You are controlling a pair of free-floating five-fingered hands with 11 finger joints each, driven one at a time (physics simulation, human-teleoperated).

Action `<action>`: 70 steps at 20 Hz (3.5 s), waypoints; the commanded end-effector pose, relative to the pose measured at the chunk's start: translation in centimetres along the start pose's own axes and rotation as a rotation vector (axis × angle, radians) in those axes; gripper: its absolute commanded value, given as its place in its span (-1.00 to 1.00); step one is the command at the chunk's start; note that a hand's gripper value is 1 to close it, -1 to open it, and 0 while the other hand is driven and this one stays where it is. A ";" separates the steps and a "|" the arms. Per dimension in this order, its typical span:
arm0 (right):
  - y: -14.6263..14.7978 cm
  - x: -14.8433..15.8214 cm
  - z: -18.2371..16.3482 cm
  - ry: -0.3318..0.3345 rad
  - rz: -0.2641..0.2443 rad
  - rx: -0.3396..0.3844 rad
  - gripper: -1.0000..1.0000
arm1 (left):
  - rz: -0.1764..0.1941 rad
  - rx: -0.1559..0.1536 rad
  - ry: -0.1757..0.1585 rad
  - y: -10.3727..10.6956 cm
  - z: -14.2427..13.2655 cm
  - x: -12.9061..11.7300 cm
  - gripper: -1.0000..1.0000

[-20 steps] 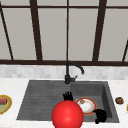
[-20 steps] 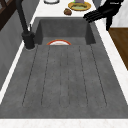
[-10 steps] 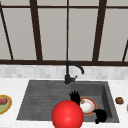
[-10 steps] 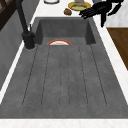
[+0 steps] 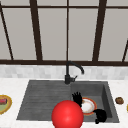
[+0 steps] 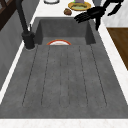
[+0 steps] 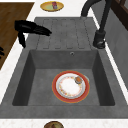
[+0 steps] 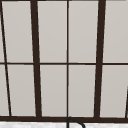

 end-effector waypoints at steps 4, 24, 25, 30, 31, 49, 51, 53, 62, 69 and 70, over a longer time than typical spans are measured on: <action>0.0 0.0 0.0 0.000 0.000 0.000 0.00 | 0.012 -0.017 -0.156 -3.5 0.3 -0.5 -1.00; 0.0 0.0 0.0 0.000 0.000 0.000 0.00 | 0.242 0.008 -0.167 -4.1 0.6 -5.2 -1.00; 0.0 0.0 0.0 0.000 0.000 0.000 0.00 | 0.232 0.009 -0.160 -4.2 0.2 -6.1 -1.00; 0.0 0.0 0.0 0.000 0.000 0.000 0.00 | 0.230 0.008 -0.162 -4.6 -0.9 -10.0 -1.00; 0.0 0.0 0.0 0.000 0.000 0.000 0.00 | 0.232 0.008 -0.162 -4.9 -1.1 -10.8 -1.00; 0.0 0.0 0.0 0.000 0.000 0.000 0.00 | 0.447 0.014 -0.161 -10.8 -3.2 -21.8 -1.00; 0.0 0.0 0.0 0.000 0.000 0.000 0.00 | 0.459 0.016 -0.163 -11.7 -3.7 -23.2 -1.00; 0.0 0.0 0.0 0.000 0.000 0.000 0.00 | 0.466 0.009 -0.161 -12.7 -4.2 -24.6 -1.00; 0.0 0.0 0.0 0.000 0.000 0.000 0.00 | 0.420 0.003 -0.177 -17.1 -5.4 -29.4 -1.00; 0.0 0.0 0.0 0.000 0.000 0.000 0.00 | 0.423 0.003 -0.185 -20.8 -5.5 -32.7 -1.00; 0.0 0.0 0.0 0.000 0.000 0.000 0.00 | 0.417 0.005 -0.183 -21.4 -5.5 -33.3 -1.00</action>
